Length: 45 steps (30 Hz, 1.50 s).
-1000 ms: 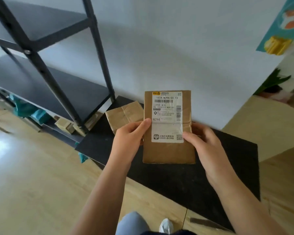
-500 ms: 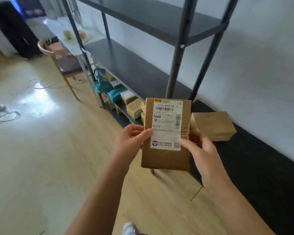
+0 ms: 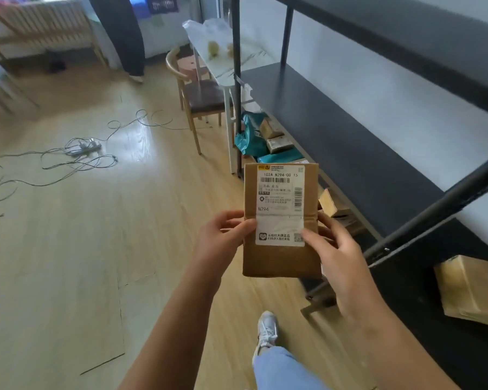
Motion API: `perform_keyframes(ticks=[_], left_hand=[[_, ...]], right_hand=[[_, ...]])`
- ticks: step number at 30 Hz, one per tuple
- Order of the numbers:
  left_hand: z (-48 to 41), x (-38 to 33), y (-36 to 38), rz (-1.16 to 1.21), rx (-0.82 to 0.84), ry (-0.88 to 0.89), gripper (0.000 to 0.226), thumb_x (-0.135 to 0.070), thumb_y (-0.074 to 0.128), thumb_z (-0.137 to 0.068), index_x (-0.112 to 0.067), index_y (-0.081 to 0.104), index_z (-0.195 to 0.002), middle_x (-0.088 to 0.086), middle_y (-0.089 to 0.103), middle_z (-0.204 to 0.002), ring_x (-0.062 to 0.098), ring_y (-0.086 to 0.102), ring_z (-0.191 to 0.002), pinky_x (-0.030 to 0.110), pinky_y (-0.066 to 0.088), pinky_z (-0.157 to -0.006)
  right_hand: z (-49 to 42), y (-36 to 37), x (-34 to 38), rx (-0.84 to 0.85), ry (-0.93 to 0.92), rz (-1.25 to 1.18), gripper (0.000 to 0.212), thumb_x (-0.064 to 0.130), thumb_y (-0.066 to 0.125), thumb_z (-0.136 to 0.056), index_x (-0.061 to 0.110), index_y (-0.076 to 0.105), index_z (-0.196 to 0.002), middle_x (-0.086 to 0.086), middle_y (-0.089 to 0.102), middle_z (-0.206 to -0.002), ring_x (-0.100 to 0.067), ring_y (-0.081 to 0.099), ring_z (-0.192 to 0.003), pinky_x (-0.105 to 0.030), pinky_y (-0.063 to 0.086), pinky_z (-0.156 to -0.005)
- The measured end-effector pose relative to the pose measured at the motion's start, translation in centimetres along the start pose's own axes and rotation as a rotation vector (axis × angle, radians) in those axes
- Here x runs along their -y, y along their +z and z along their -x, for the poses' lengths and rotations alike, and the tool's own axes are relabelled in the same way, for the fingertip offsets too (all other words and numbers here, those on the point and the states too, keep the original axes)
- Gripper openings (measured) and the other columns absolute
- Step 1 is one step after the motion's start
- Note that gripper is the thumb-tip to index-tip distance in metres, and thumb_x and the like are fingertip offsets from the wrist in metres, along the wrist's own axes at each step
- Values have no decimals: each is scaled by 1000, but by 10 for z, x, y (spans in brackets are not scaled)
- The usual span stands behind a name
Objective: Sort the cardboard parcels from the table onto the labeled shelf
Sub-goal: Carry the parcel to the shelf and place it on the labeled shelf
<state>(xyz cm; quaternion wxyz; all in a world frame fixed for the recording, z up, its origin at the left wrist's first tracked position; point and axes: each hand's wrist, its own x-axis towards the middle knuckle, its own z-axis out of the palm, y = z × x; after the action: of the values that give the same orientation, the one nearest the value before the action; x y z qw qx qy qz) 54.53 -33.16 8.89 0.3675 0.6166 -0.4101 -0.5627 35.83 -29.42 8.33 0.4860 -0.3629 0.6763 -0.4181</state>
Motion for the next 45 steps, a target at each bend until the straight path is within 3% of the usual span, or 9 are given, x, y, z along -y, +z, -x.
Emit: perform_keyframes(ticks=[9, 12, 16, 18, 25, 28, 33, 38, 45], left_hand=[[-147, -57, -18, -75, -45, -19, 33, -25, 68, -93, -16, 67, -125, 4, 73, -108, 20, 68, -104, 44, 55, -96], [-191, -74, -32, -76, -90, -2, 38, -27, 68, -92, -19, 65, -129, 1, 72, -110, 15, 68, -102, 43, 55, -96], [-236, -87, -51, -23, -109, -1, 32, -24, 67, -93, -28, 60, -125, -1, 68, -112, 7, 67, -93, 15, 56, -65], [-261, -92, -64, -4, -115, -7, 36, -23, 66, -93, -33, 58, -127, -3, 68, -111, 3, 66, -91, 11, 51, -57], [-376, -123, -111, -12, -50, -36, 38, -27, 69, -91, -29, 59, -128, 0, 67, -117, 12, 67, -102, 24, 55, -76], [-434, -142, -130, -48, -15, -61, 53, -31, 74, -86, -19, 58, -135, 4, 68, -122, 18, 68, -107, 37, 58, -91], [-517, -178, -146, -91, 71, -65, 33, -25, 73, -88, -12, 66, -117, 5, 75, -105, 15, 71, -95, 26, 56, -78], [-579, -203, -129, -121, 168, -53, 23, -19, 71, -90, -12, 67, -112, 5, 74, -102, 10, 70, -85, 13, 53, -59], [-653, -230, -94, -171, 242, -74, 22, -23, 72, -87, -18, 69, -109, 4, 75, -105, 18, 71, -99, 29, 57, -78]], right_hand=[[-156, 57, 59, 58, 20, -22, 33, 38, 66, -91, 40, 54, -121, 9, 66, -107, -10, 65, -96, -25, 54, -67], [-203, 84, 85, 87, 13, 17, 44, 37, 67, -90, 34, 52, -131, 8, 66, -109, -11, 66, -97, -25, 54, -68], [-249, 120, 108, 130, 23, 9, 47, 34, 70, -89, 33, 50, -131, 9, 65, -107, -12, 65, -97, -34, 60, -77], [-271, 139, 118, 150, 31, 15, 51, 33, 71, -88, 33, 48, -133, 10, 63, -108, -15, 66, -99, -36, 61, -78], [-363, 205, 153, 103, 14, 13, 61, 29, 74, -86, 28, 45, -140, 7, 64, -112, -15, 64, -107, -31, 58, -82], [-400, 232, 172, 44, 22, 13, 59, 31, 74, -85, 27, 47, -138, 4, 65, -117, -13, 64, -107, -28, 58, -79], [-447, 264, 198, -67, 33, -1, 56, 34, 74, -85, 28, 49, -136, 4, 66, -120, -12, 64, -107, -26, 56, -79], [-483, 267, 211, -176, 91, -26, 44, 28, 72, -87, 28, 52, -126, 7, 66, -114, 1, 61, -94, -14, 44, -62], [-555, 250, 232, -271, 120, -9, 39, 27, 75, -85, 26, 53, -118, 7, 67, -109, -12, 65, -99, -25, 52, -72]])
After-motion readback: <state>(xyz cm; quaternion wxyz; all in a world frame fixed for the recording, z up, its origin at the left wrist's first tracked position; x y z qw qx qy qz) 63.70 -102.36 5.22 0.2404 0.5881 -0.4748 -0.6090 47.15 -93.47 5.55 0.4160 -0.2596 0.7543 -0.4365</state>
